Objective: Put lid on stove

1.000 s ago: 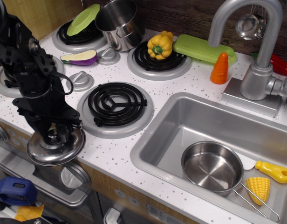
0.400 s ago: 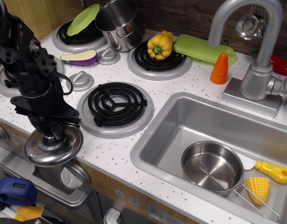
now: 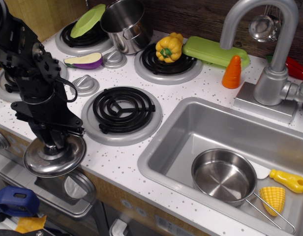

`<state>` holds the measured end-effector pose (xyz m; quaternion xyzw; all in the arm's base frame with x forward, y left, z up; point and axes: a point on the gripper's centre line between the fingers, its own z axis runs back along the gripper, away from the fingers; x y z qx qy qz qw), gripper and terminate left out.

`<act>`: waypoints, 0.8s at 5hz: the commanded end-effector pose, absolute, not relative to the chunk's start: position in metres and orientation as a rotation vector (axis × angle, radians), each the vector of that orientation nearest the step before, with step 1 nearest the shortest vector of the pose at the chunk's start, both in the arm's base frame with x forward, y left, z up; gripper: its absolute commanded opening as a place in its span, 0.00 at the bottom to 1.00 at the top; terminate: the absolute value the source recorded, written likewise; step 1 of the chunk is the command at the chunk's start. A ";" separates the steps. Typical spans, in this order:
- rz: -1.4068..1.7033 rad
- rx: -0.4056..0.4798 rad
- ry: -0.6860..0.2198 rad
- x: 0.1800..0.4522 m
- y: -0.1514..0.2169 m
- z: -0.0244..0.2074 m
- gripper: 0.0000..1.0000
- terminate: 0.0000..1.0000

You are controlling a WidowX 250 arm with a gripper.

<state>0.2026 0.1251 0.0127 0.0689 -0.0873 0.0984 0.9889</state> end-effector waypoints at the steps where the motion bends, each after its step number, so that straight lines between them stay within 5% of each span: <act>1: 0.128 0.163 -0.228 0.228 0.133 0.035 0.00 0.00; 4: 0.132 0.207 -0.206 0.249 0.122 0.073 0.00 0.00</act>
